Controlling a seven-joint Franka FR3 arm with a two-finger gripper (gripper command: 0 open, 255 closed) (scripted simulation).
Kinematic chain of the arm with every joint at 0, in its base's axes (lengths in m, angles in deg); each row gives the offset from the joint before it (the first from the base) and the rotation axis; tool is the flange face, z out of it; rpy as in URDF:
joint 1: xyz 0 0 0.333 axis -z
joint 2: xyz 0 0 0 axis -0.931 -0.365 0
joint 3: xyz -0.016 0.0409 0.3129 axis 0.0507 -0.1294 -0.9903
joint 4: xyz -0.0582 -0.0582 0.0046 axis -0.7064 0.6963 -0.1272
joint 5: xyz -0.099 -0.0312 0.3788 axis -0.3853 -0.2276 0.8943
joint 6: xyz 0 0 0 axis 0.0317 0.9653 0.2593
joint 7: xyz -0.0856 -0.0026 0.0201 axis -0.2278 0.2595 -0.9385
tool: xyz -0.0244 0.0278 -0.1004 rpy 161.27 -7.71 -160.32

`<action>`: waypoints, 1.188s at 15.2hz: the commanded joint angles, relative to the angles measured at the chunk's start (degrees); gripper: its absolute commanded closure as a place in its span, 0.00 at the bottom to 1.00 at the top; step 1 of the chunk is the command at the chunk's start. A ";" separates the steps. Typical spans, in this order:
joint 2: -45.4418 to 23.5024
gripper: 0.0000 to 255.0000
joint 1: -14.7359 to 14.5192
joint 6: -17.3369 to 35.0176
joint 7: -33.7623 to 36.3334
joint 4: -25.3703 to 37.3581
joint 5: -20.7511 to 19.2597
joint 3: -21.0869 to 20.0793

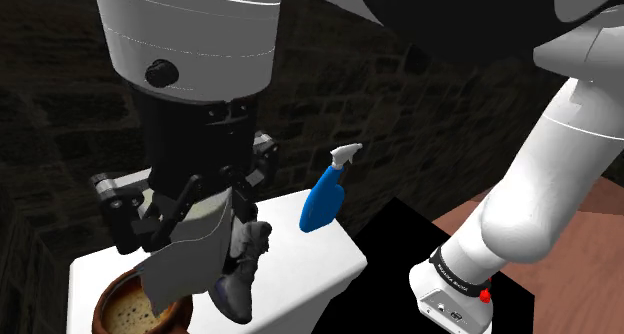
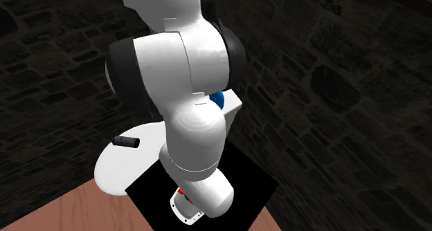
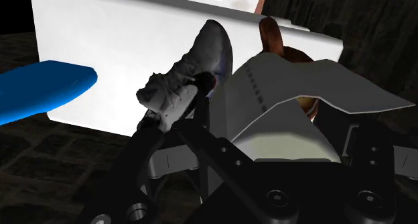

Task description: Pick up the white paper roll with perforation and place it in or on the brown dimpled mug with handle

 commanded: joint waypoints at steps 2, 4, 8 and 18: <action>-11.75 1.00 -9.62 -3.95 6.91 9.94 -10.48 2.50; -13.39 1.00 -11.97 -4.07 7.54 11.38 -11.64 3.98; -13.41 1.00 -11.25 -0.99 7.77 8.16 -11.77 4.11; -14.58 1.00 -10.60 6.10 8.87 1.48 -13.23 4.99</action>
